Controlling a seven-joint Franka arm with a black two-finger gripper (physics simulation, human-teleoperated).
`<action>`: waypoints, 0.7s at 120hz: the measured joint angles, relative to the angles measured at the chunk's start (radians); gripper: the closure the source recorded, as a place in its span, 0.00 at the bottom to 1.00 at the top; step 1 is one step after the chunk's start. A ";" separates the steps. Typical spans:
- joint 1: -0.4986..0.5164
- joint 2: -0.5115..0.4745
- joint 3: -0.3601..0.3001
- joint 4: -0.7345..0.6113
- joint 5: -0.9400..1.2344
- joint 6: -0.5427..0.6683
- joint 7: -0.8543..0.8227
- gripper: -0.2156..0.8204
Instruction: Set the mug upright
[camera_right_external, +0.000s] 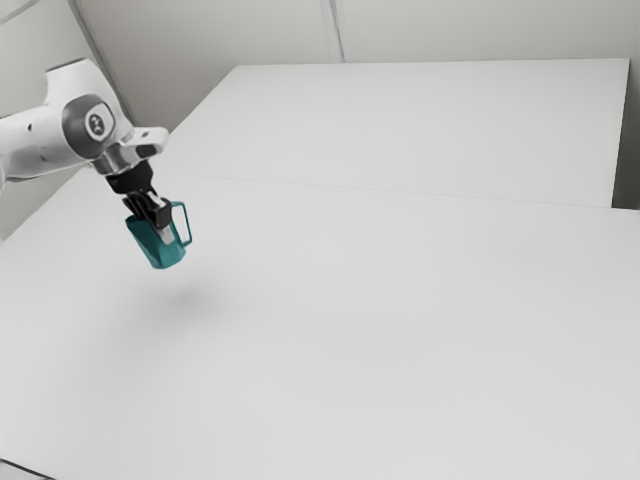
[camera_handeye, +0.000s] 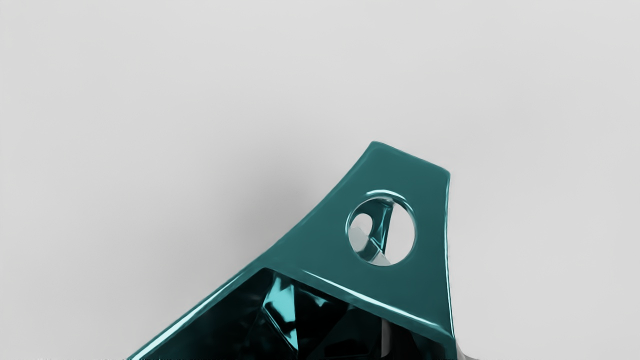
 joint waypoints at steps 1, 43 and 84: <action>-0.003 -0.003 0.000 -0.003 0.005 0.003 -0.005 0.97; -0.119 -0.079 -0.016 -0.146 0.136 0.105 -0.207 0.96; -0.151 -0.149 -0.038 -0.286 0.195 0.180 -0.402 0.96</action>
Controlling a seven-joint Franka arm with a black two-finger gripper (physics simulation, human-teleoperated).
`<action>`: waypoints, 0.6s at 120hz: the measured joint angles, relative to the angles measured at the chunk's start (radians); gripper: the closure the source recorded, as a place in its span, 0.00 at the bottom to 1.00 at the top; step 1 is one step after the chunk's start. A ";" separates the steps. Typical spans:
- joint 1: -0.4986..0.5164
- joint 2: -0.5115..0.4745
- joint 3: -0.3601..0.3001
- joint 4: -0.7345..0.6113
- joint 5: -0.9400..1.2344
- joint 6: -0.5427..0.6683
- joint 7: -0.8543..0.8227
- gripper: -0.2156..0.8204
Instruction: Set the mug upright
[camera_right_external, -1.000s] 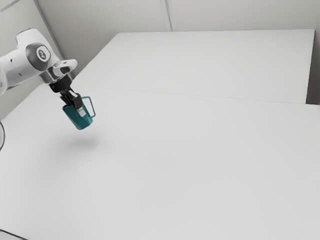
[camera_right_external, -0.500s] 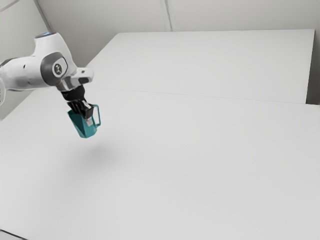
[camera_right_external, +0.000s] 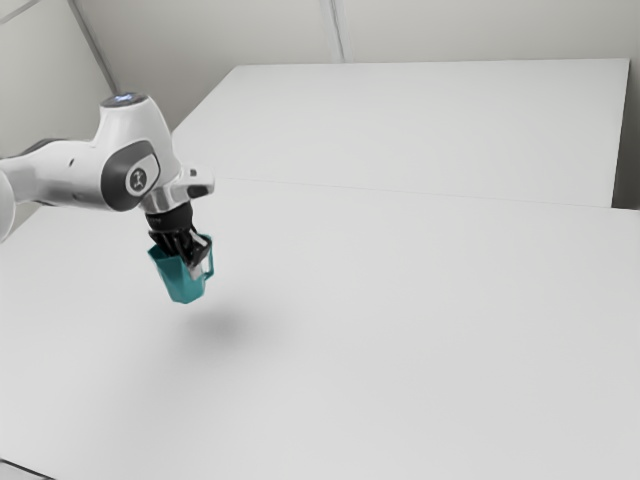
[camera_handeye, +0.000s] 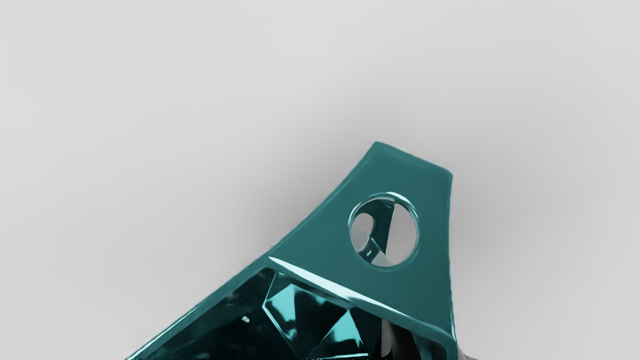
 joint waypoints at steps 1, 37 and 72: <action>0.001 0.000 -0.001 -0.003 0.000 0.002 -0.004 0.96; -0.017 -0.008 -0.030 -0.080 0.007 0.066 -0.138 0.96; -0.023 0.018 -0.034 -0.115 0.026 0.155 -0.231 0.96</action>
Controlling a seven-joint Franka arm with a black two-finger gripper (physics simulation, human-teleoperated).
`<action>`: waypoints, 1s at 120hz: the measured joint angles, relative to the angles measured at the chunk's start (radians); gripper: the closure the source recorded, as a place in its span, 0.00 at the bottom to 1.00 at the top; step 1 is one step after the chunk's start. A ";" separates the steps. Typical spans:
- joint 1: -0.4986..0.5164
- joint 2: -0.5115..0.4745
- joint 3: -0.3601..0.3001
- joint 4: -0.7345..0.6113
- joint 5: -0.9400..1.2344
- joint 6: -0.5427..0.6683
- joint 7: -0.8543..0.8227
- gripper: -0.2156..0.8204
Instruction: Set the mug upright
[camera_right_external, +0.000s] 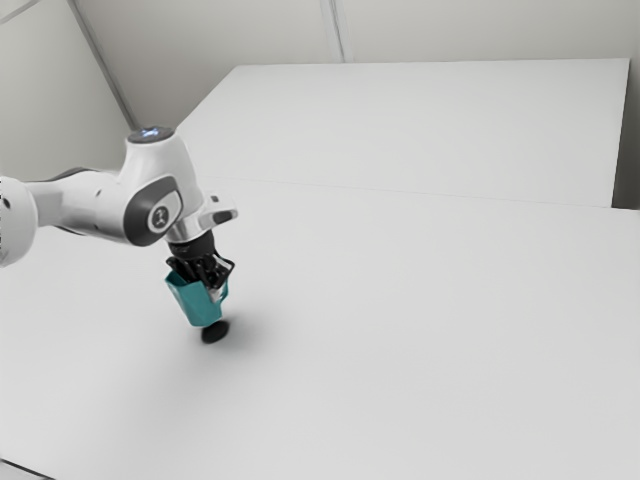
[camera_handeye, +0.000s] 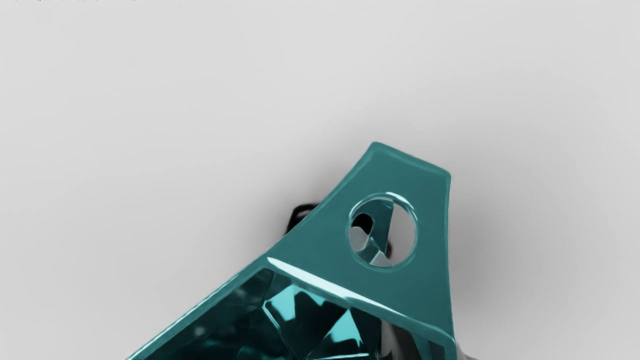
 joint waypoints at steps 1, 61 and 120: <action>-0.001 0.002 0.000 0.000 0.001 0.002 -0.002 0.96; -0.033 0.066 -0.005 -0.006 0.010 0.061 -0.099 0.96; -0.028 0.057 -0.014 -0.004 -0.003 0.089 -0.130 0.70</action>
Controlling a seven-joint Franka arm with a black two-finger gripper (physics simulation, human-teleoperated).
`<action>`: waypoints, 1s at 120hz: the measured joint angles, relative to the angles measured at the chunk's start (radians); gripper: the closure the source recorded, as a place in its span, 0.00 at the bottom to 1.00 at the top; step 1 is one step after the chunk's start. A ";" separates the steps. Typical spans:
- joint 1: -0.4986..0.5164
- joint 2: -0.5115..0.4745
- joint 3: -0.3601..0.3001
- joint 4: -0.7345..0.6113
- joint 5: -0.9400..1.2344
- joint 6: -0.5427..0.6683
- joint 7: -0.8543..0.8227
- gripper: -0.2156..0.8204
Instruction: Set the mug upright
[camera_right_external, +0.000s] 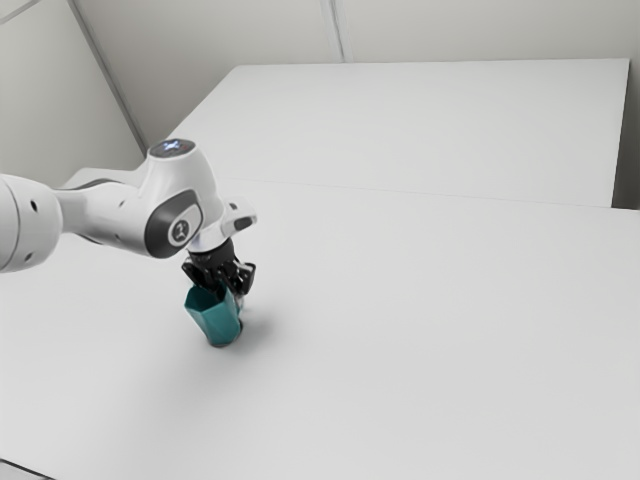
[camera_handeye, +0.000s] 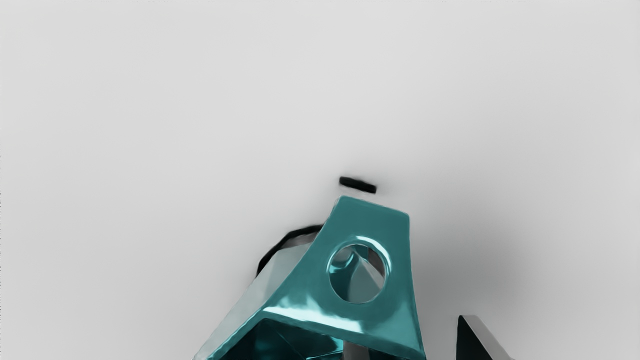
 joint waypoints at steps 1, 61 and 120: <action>0.000 -0.001 0.000 0.000 0.000 0.000 0.000 0.70; -0.027 -0.044 -0.017 0.127 -0.032 -0.086 -0.002 0.41; -0.025 -0.016 -0.017 0.435 -0.049 -0.403 0.012 0.24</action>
